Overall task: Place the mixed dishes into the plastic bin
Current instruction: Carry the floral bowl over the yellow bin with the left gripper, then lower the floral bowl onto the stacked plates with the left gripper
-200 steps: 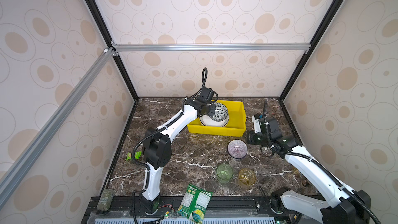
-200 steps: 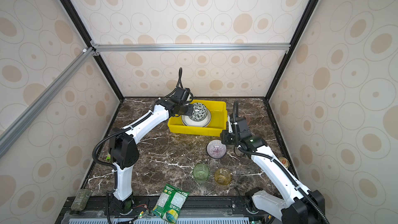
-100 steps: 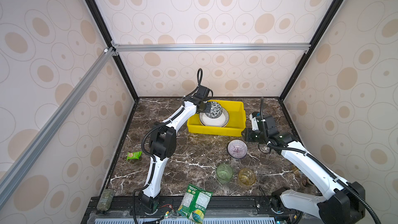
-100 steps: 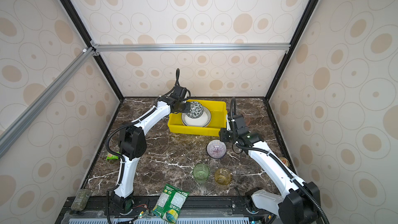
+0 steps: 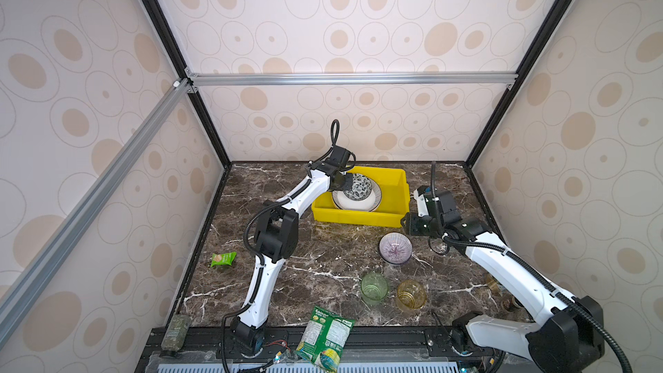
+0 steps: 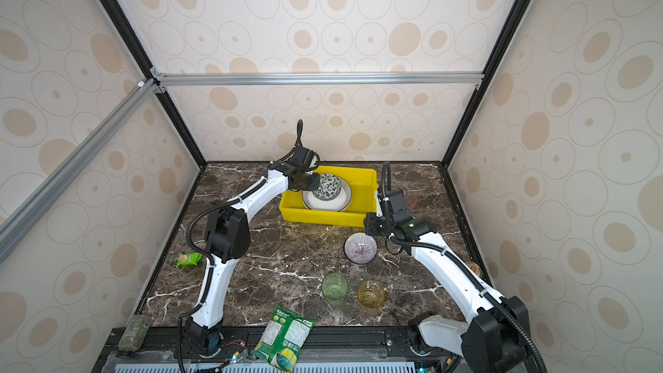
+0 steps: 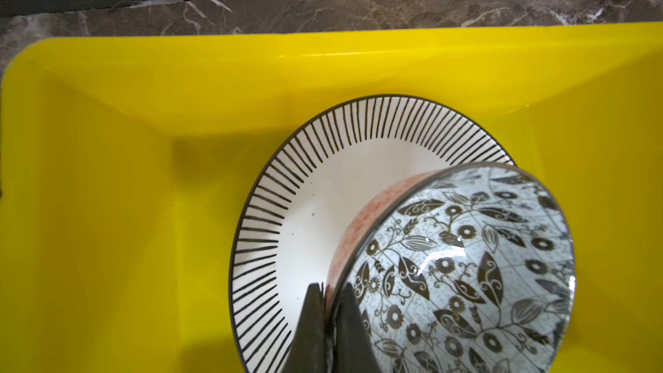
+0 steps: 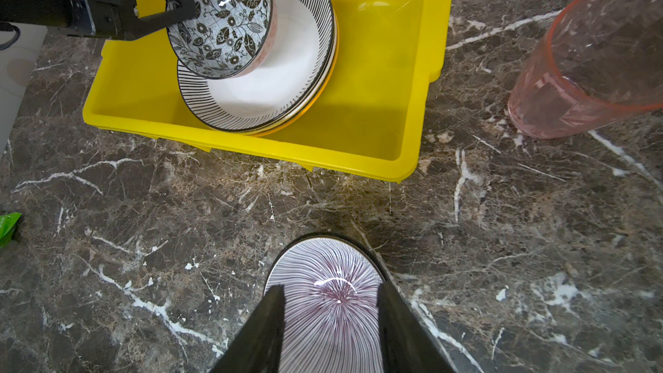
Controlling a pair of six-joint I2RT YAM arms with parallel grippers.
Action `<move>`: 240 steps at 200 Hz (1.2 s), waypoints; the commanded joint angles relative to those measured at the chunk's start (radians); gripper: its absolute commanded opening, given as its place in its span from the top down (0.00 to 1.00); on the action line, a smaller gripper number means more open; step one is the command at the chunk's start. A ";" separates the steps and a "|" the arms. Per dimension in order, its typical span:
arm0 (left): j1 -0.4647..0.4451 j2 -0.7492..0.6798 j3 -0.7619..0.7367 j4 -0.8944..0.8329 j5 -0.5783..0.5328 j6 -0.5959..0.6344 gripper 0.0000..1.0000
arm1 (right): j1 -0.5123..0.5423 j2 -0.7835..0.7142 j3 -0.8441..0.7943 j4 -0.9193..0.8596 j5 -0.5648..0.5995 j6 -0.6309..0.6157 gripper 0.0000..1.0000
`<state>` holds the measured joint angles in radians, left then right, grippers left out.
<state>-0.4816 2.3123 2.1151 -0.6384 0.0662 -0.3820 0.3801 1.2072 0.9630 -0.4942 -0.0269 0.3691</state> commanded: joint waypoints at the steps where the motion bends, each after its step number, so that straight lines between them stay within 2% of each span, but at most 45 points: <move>1: 0.014 0.001 0.055 0.019 0.015 -0.018 1.00 | -0.001 0.008 0.023 -0.001 -0.001 -0.014 0.55; 209: 0.020 0.043 0.052 0.003 0.032 -0.041 1.00 | -0.001 0.020 0.025 -0.023 -0.020 -0.016 0.55; 240: 0.023 0.044 0.052 0.003 0.033 -0.047 0.97 | -0.001 0.018 0.026 -0.028 -0.025 -0.015 0.55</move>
<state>-0.4709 2.3455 2.1159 -0.6399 0.0887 -0.4118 0.3801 1.2217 0.9630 -0.5022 -0.0406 0.3649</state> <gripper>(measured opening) 0.068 0.453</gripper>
